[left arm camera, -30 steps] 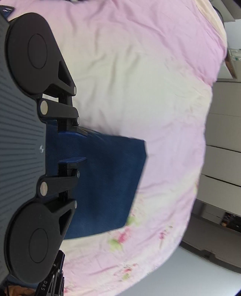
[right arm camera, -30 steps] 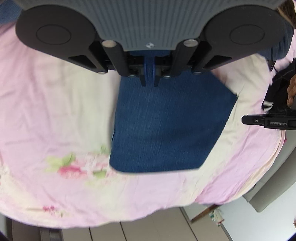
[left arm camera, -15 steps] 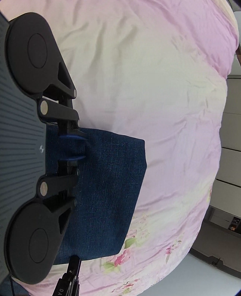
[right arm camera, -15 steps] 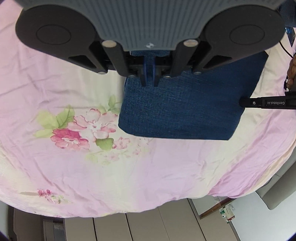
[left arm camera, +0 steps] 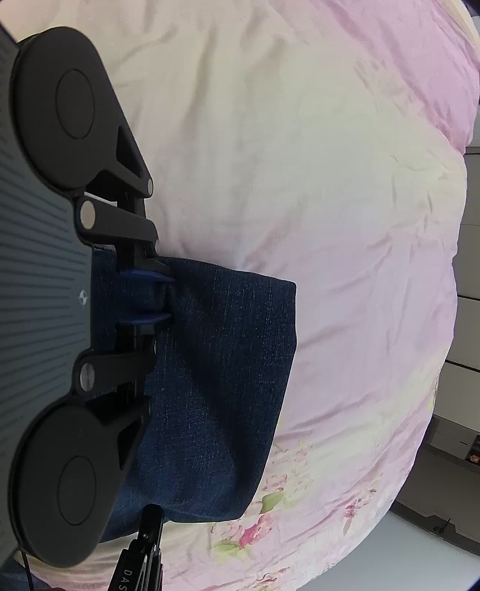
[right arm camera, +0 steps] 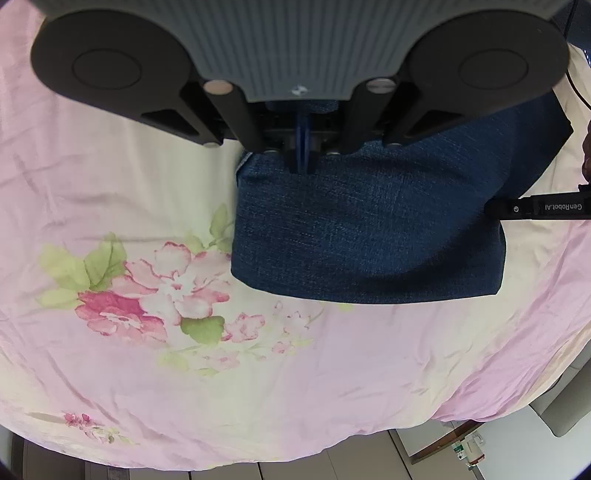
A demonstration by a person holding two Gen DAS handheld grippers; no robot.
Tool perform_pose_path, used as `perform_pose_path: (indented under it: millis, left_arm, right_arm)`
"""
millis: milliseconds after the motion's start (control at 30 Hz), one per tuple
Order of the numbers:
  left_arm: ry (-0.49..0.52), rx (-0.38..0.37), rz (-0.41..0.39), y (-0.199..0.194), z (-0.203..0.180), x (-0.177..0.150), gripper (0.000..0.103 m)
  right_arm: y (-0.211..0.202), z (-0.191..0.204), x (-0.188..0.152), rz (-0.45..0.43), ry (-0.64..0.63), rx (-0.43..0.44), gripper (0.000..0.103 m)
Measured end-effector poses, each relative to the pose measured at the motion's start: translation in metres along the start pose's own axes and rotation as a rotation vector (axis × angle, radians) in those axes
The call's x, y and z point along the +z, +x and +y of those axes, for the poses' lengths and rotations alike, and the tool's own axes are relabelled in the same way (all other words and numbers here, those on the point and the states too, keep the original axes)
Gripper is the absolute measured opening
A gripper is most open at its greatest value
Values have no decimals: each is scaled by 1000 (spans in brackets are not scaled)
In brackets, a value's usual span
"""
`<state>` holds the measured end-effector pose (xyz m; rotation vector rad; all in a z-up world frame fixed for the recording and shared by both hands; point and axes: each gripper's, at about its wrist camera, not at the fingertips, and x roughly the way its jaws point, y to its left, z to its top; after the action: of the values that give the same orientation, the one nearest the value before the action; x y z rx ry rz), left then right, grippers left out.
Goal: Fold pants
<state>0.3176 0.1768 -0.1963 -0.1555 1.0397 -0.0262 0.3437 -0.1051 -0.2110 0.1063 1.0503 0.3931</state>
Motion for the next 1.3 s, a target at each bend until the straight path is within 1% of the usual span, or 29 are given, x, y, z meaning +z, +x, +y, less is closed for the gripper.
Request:
perform_pose_path:
  millis: [133, 167, 200, 233, 267, 300, 333, 367, 400, 433, 467, 500, 567, 633, 700, 800, 833, 933, 1000, 1100, 1300]
  left_arm:
    - [25, 33, -19, -18, -6, -3, 23]
    - [28, 38, -18, -22, -7, -4, 24]
    - [27, 37, -13, -27, -7, -5, 24]
    - [29, 32, -9, -31, -7, -5, 25]
    - [31, 33, -8, -36, -6, -6, 31]
    - [33, 30, -7, -41, -5, -7, 38]
    - [32, 27, -3, -45, -4, -7, 42]
    - [27, 20, -5, -49, -3, -8, 51]
    - [18, 12, -11, -53, 0, -10, 61]
    - [7, -1, -17, -57, 4, -12, 67]
    - [-8, -21, -20, -61, 9, -13, 75]
    - [-23, -40, -15, -63, 15, -15, 80]
    - [-59, -76, 1, -64, 28, -17, 81]
    - [-114, -109, 23, -60, 43, -21, 82]
    - [-184, -148, 45, -52, 57, -25, 82]
    - [-269, -257, 64, -37, 73, -33, 82]
    - [-290, -281, 73, -31, 76, -35, 82]
    - [-347, -307, 109, -9, 84, -39, 82]
    - [-382, -355, 127, 5, 90, -40, 84]
    - [-395, -422, 146, 21, 95, -38, 86]
    - [-360, -519, 204, 49, 94, -25, 87]
  right_arm:
    - [-10, -1, 1, 2, 22, 8, 0]
    - [-14, -1, 1, 1, 30, 11, 2]
    - [-19, -1, 1, -2, 33, 15, 13]
    - [-24, 1, 0, -8, 32, 18, 21]
    - [-30, 4, -1, -17, 28, 19, 34]
    - [-35, 6, -3, -24, 21, 19, 36]
    - [-41, 9, -6, -30, 14, 19, 36]
    - [-46, 10, -9, -34, 14, 19, 37]
    - [-50, 11, -11, -36, 16, 22, 41]
    - [-56, 10, -15, -38, 22, 29, 45]
    - [-59, 10, -19, -39, 30, 35, 49]
    - [-63, 9, -24, -40, 39, 41, 50]
    - [-70, 5, -35, -38, 63, 56, 52]
    - [-73, 2, -43, -35, 94, 72, 58]
    - [-74, -3, -51, -32, 128, 88, 58]
    - [-71, -9, -58, -25, 187, 114, 59]
    - [-69, -10, -58, -21, 206, 126, 59]
    - [-61, -14, -58, -7, 244, 160, 59]
    - [-55, -17, -57, 2, 251, 167, 61]
    - [-44, -23, -55, 22, 266, 175, 60]
    - [-12, -47, -51, 55, 401, 293, 60]
